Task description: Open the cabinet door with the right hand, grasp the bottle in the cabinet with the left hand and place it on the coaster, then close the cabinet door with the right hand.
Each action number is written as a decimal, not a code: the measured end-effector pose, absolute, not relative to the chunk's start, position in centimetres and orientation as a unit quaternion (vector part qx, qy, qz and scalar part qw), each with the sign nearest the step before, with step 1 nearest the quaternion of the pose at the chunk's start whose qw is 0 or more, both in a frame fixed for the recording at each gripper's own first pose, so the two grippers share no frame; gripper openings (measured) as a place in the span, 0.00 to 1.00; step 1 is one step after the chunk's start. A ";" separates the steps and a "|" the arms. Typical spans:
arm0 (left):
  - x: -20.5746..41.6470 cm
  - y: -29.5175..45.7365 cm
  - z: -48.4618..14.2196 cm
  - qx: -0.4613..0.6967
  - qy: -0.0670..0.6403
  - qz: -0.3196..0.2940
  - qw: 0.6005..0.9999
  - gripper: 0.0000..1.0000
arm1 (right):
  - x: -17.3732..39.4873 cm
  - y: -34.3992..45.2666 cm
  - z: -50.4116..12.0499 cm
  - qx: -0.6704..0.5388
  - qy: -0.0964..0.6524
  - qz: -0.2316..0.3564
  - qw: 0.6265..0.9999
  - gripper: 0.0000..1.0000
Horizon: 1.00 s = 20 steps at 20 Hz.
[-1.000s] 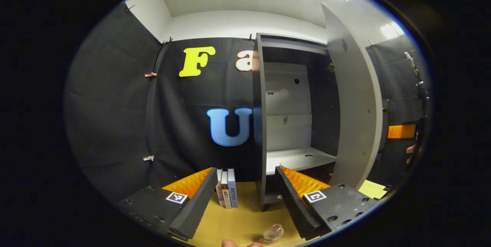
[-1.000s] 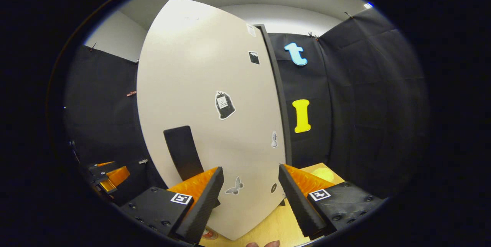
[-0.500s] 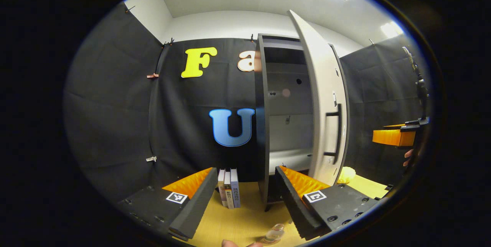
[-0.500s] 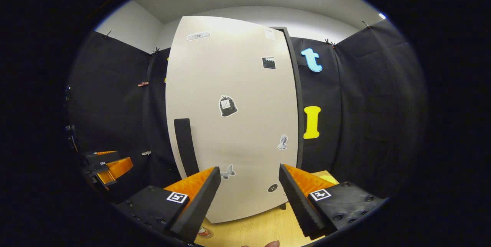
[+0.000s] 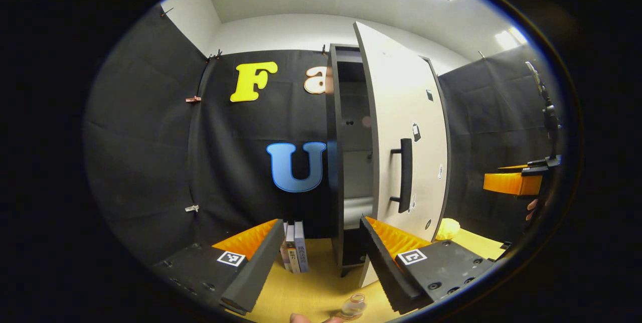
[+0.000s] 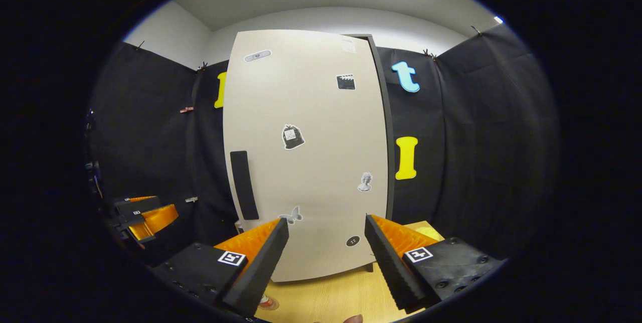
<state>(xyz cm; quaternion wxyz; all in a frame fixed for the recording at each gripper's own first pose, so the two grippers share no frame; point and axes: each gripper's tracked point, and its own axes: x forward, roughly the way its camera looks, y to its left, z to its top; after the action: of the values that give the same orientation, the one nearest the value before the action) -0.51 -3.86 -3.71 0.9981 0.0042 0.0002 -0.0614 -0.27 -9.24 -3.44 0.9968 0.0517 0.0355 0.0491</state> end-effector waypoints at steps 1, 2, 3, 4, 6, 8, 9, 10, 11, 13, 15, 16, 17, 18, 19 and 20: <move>-0.6 -3.9 -3.7 0.005 0.000 -0.061 0.998 0.94 | -0.4 -9.4 -3.5 0.052 0.036 0.048 0.997 0.99; -0.7 -4.0 -3.7 0.004 0.001 -0.062 0.998 0.94 | -0.5 -9.5 -3.4 0.052 0.036 0.047 0.997 0.99; -0.8 -4.1 -3.9 0.004 0.001 -0.062 0.998 0.94 | -0.7 -9.6 -3.3 0.052 0.036 0.046 0.997 0.99; -0.9 -4.1 -3.9 0.004 0.003 -0.063 0.998 0.94 | -0.8 -9.7 -3.3 0.053 0.036 0.046 0.997 0.99; -1.1 -4.2 -3.9 0.005 0.004 -0.063 0.998 0.94 | -0.9 -9.8 -3.3 0.054 0.036 0.045 0.997 0.99; -1.2 -4.1 -4.0 0.005 0.003 -0.063 0.998 0.94 | -1.1 -9.8 -3.2 0.055 0.037 0.045 0.997 0.98; -1.3 -4.1 -4.0 0.005 0.003 -0.063 0.998 0.94 | -1.2 -9.8 -3.2 0.055 0.037 0.044 0.997 0.98; -1.5 -4.2 -4.0 0.005 0.003 -0.064 0.998 0.94 | -1.3 -9.8 -3.1 0.054 0.037 0.044 0.997 0.98; -1.6 -4.2 -4.1 0.005 0.002 -0.065 0.998 0.94 | -1.2 -9.8 -3.1 0.054 0.037 0.044 0.997 0.98; -1.7 -4.1 -4.1 0.006 0.003 -0.064 0.998 0.94 | -1.5 -9.9 -3.1 0.053 0.038 0.043 0.997 0.98; -1.9 -4.1 -4.0 0.003 0.002 -0.064 0.998 0.94 | -1.8 -9.9 -3.1 0.051 0.038 0.043 0.997 0.98; -1.9 -4.2 -3.9 0.002 0.001 -0.064 0.998 0.95 | -1.8 -9.9 -3.0 0.050 0.038 0.043 0.997 0.98; -1.9 -4.1 -3.9 0.002 0.000 -0.065 0.998 0.94 | -1.9 -10.0 -2.9 0.051 0.038 0.041 0.997 0.98; -1.9 -4.2 -3.7 0.003 0.000 -0.065 0.998 0.94 | -2.0 -10.0 -2.9 0.052 0.038 0.041 0.997 0.98; -1.9 -4.2 -3.7 0.005 -0.001 -0.066 0.998 0.95 | -2.0 -10.1 -2.9 0.053 0.038 0.041 0.997 0.98; -1.9 -4.2 -3.6 0.006 -0.002 -0.065 0.998 0.95 | -2.0 -10.1 -2.9 0.053 0.038 0.041 0.997 0.98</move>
<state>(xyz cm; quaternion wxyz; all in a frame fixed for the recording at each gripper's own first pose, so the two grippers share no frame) -1.94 -4.18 -3.62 0.9978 0.0059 -0.0015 -0.0653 -2.04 -10.08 -2.88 0.9971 0.0528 0.0380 0.0405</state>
